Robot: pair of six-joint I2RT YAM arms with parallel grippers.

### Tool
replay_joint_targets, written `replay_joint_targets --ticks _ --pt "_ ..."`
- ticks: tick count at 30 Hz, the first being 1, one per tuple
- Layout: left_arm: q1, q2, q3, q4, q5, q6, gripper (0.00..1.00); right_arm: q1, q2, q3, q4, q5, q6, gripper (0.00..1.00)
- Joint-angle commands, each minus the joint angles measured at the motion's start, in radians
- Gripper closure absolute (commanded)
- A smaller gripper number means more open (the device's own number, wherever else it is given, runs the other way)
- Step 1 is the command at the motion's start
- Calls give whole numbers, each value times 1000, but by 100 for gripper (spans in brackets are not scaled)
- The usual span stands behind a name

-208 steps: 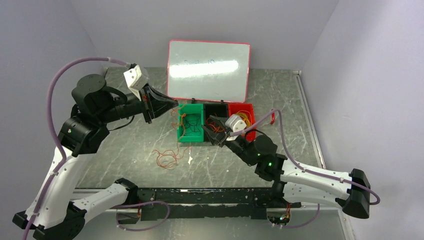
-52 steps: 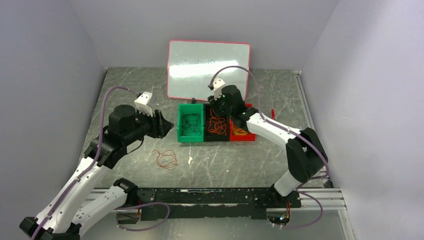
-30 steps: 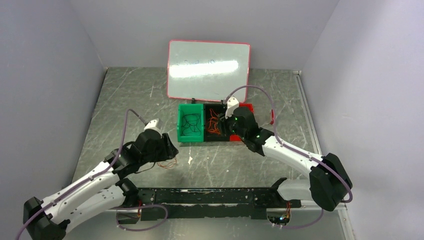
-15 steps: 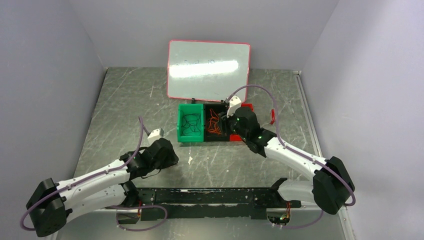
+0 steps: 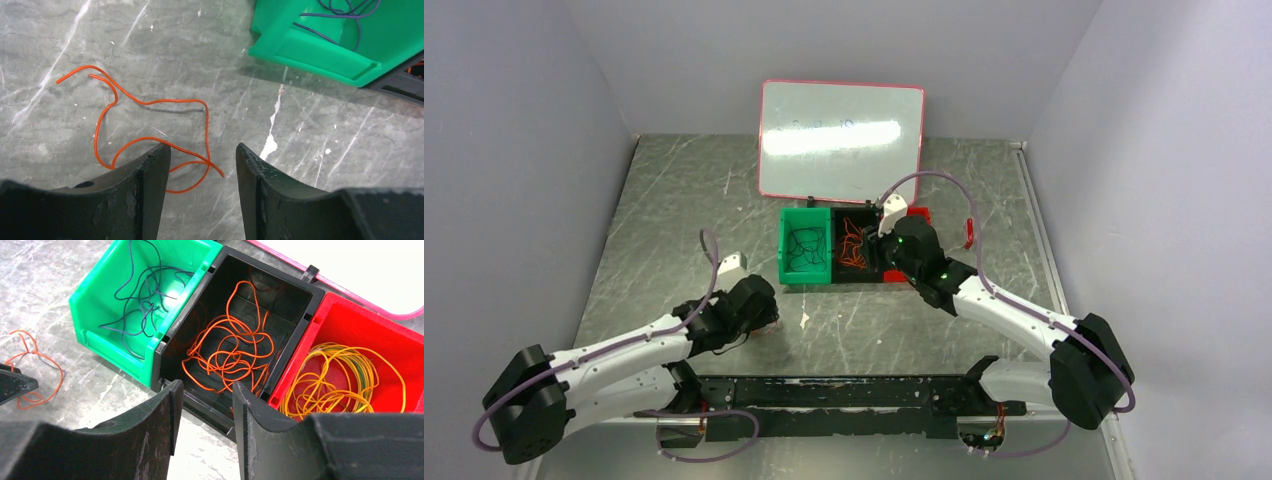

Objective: Untangle the cables

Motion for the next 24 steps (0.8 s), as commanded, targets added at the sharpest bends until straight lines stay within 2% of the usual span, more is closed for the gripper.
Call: replay_joint_targets --ticks 1,7,12,21,24 --pt "-4 49 23 73 -62 -9 45 6 -9 -2 6 -4 9 55" --pt "16 163 85 86 -95 57 48 13 8 1 8 -26 17 55" --pt "29 201 115 91 -101 132 59 17 5 2 8 -24 20 55" --pt "47 147 78 74 -85 187 84 20 -3 2 1 -13 14 55" --pt "49 112 69 61 -68 201 87 23 3 8 3 -16 16 55"
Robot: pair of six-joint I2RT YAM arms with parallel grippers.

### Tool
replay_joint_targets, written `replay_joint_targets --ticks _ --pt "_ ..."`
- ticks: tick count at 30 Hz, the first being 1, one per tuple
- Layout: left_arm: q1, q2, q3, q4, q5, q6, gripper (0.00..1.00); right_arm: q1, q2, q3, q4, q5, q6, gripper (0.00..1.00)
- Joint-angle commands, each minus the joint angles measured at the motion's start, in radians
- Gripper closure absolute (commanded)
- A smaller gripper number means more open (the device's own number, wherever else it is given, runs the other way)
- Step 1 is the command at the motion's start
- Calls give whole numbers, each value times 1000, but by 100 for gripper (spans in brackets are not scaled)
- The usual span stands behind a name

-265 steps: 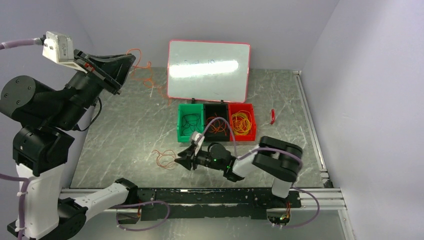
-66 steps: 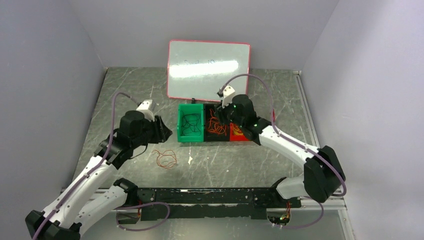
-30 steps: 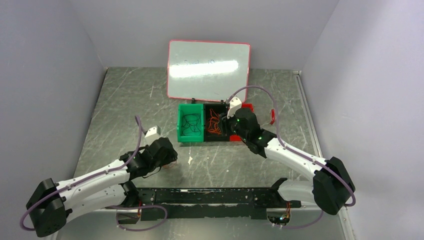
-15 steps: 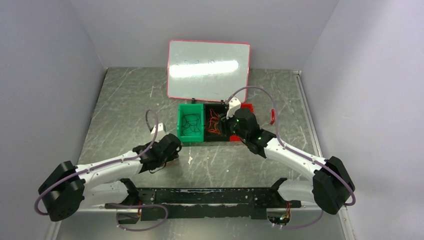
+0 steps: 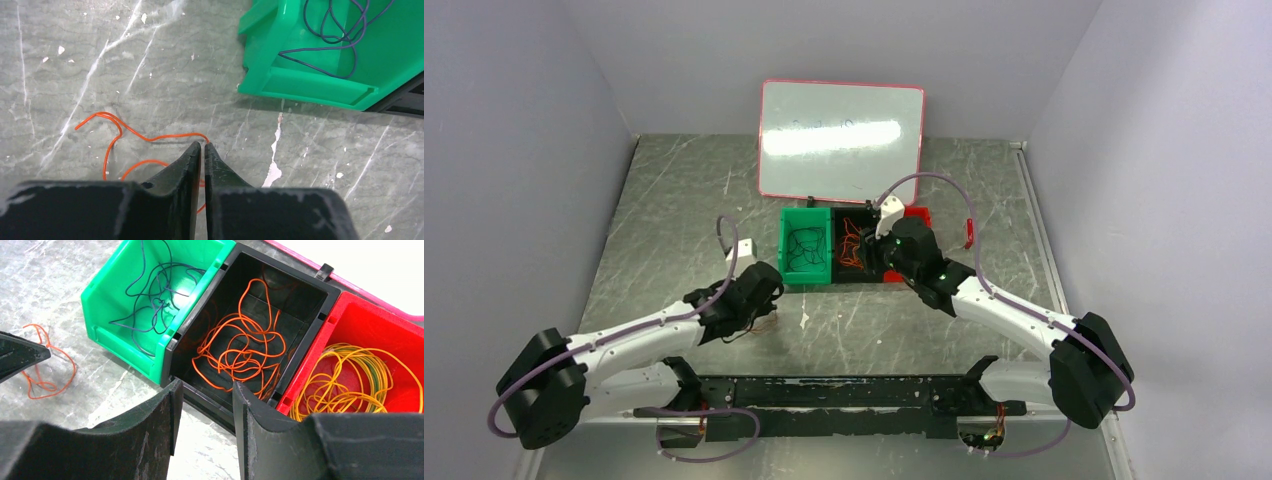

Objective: Untangle the cables

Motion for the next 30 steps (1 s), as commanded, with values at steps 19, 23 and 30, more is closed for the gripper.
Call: replay_joint_targets --ticks 19,23,30 --pt "12 -218 21 -161 146 -123 46 23 0 8 15 14 14 55" --pt "11 -225 -33 -45 214 -179 42 24 -3 9 13 14 16 55" --pt "11 -124 -40 -17 208 -197 36 24 -4 11 1 22 3 55"
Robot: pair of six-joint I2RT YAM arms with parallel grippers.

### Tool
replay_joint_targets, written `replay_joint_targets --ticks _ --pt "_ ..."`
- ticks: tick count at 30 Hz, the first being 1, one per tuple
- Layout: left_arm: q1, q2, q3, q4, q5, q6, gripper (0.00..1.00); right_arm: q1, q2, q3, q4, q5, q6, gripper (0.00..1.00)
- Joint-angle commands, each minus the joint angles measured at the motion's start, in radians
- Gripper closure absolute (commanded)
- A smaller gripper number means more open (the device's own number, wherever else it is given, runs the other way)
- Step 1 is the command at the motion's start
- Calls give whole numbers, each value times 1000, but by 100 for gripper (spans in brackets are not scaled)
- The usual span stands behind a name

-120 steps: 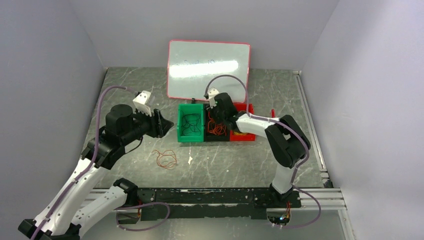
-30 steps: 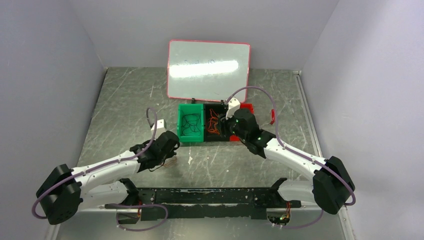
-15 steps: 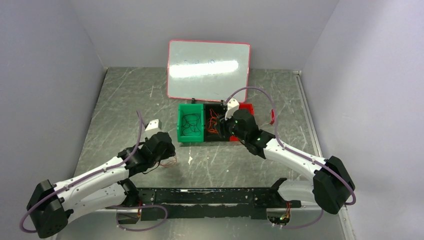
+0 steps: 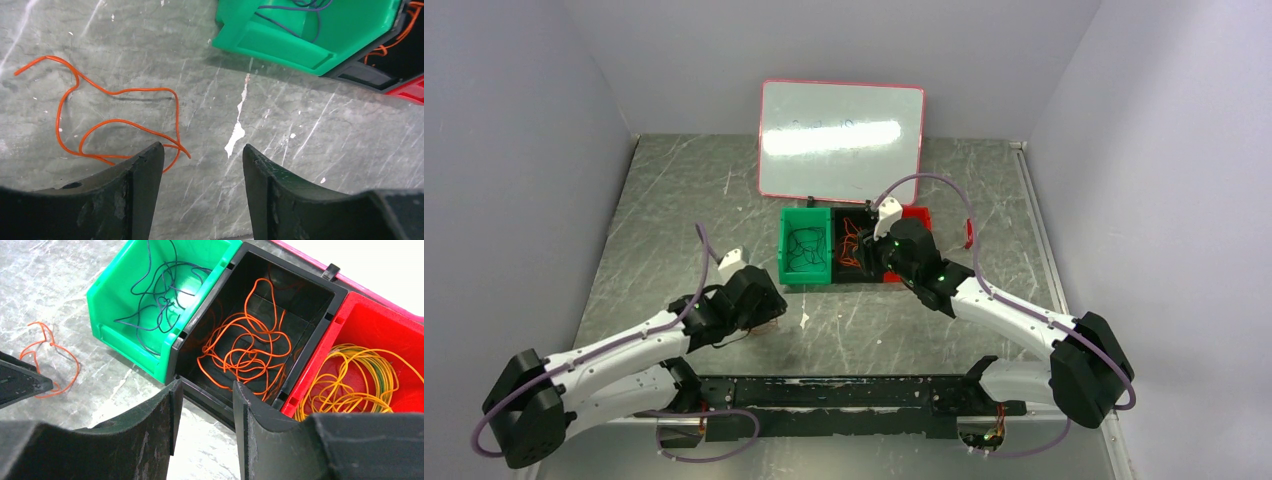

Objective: Untangle the cables

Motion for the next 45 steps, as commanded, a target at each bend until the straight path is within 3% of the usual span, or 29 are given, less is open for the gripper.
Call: replay_joint_targets --ticks 1,4,7,17,28,38,45 --pt "4 57 -14 61 23 -25 36 7 -3 11 1 18 -1 55" --pt "5 84 -25 80 13 -21 36 7 -1 10 7 18 1 55" --pt "6 99 -29 94 -14 -7 44 6 2 9 10 16 1 55" --pt "21 116 26 58 -102 86 92 8 0 11 1 26 -7 55" --pt "21 -59 154 -96 -142 266 93 7 -29 -22 93 -30 -6 54" --pt "21 -140 363 -280 -198 393 93 8 -44 -59 239 -150 14 54" --pt "21 -184 476 -239 -135 532 93 25 -53 -135 523 -304 -20 52"
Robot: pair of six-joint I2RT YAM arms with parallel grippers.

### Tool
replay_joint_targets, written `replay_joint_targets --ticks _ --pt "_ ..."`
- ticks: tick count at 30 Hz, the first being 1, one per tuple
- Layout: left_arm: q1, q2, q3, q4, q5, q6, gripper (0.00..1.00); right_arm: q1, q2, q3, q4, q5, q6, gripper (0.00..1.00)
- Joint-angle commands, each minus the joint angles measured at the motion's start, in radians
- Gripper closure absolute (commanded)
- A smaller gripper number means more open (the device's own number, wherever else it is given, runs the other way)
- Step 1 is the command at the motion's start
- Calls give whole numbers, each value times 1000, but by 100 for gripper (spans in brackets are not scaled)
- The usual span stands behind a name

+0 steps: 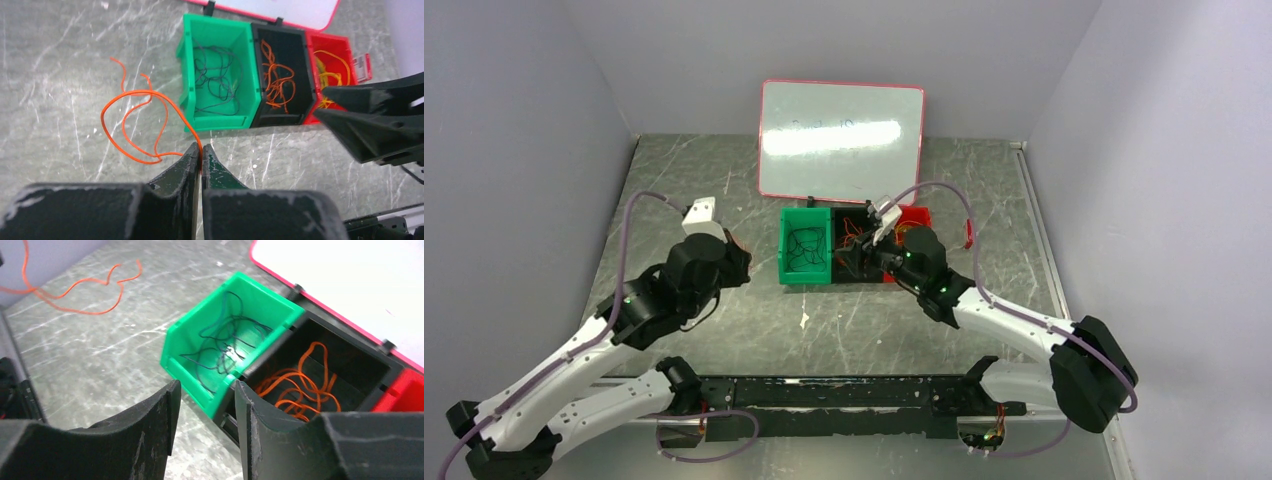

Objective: Untangle the cables

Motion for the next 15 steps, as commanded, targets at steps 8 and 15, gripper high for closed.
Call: replay_joint_targets --ticks 8,15 --pt "6 -27 214 5 104 202 93 182 31 -77 515 -158 -237 51" --pt "6 -34 263 39 187 222 93 297 136 -21 691 -127 -363 50"
